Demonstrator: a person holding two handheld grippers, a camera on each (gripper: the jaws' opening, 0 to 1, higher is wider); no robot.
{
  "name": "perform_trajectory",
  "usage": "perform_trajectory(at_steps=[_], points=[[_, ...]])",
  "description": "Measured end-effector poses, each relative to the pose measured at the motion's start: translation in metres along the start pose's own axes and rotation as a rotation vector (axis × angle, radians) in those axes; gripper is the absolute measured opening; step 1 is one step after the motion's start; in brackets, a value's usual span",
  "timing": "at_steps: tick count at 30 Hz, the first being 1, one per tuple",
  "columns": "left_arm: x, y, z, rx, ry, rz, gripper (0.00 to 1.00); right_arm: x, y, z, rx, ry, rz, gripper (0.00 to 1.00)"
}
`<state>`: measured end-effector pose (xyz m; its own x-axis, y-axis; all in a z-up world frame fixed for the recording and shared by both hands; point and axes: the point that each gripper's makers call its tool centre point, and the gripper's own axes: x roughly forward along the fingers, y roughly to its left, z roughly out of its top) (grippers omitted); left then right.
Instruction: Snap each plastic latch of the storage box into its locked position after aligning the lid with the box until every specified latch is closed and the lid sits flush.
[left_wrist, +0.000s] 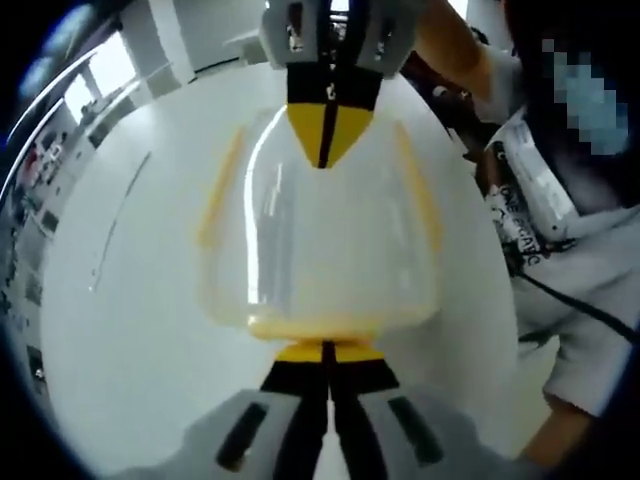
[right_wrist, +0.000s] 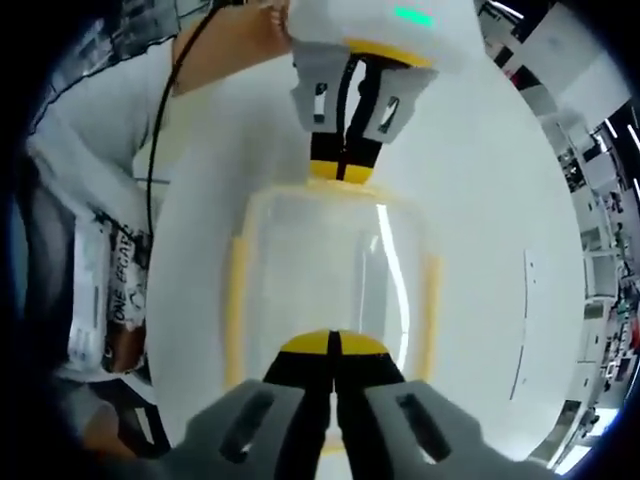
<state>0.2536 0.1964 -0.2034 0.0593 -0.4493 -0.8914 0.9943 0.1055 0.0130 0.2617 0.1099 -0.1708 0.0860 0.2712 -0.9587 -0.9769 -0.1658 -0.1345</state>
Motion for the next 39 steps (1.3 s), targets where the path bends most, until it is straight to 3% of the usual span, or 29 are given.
perform_trajectory(at_steps=[11, 17, 18, 19, 20, 22, 26, 31, 33, 34, 35, 39], points=[[0.000, -0.001, 0.000, 0.004, 0.034, 0.008, 0.00, -0.001, -0.001, 0.001, -0.006, -0.010, -0.002, 0.00], [0.000, 0.002, -0.001, -0.014, 0.016, -0.012, 0.00, -0.001, -0.002, 0.001, -0.009, -0.013, -0.001, 0.00], [0.001, 0.007, 0.001, 0.000, 0.002, 0.014, 0.00, -0.001, -0.003, 0.001, -0.016, -0.011, -0.005, 0.00], [0.001, 0.004, 0.016, -0.003, -0.037, -0.002, 0.00, 0.000, -0.005, 0.001, -0.012, -0.012, -0.007, 0.00], [-0.002, 0.002, 0.017, 0.027, -0.023, -0.020, 0.00, -0.001, -0.006, 0.003, -0.017, -0.014, -0.006, 0.00], [0.002, 0.002, 0.009, 0.036, -0.037, -0.005, 0.00, -0.003, -0.007, 0.002, -0.018, -0.017, -0.009, 0.00], [0.005, 0.003, 0.005, 0.042, 0.014, -0.004, 0.00, -0.001, -0.003, 0.000, -0.012, -0.020, -0.011, 0.00], [0.001, 0.001, 0.000, 0.040, -0.011, -0.041, 0.00, -0.001, -0.003, 0.000, -0.006, -0.033, -0.010, 0.00], [-0.005, 0.008, -0.003, 0.007, -0.007, -0.033, 0.00, -0.001, -0.004, 0.000, 0.007, -0.042, 0.004, 0.00], [-0.013, 0.016, -0.019, -0.034, 0.073, 0.004, 0.00, 0.001, -0.002, 0.001, 0.006, -0.041, 0.002, 0.00], [-0.016, 0.021, -0.022, -0.029, 0.085, 0.020, 0.00, 0.001, -0.001, 0.002, 0.003, -0.042, 0.001, 0.00], [-0.034, 0.022, -0.015, -0.011, 0.066, 0.097, 0.00, 0.004, 0.002, 0.002, -0.019, -0.038, -0.009, 0.00]])
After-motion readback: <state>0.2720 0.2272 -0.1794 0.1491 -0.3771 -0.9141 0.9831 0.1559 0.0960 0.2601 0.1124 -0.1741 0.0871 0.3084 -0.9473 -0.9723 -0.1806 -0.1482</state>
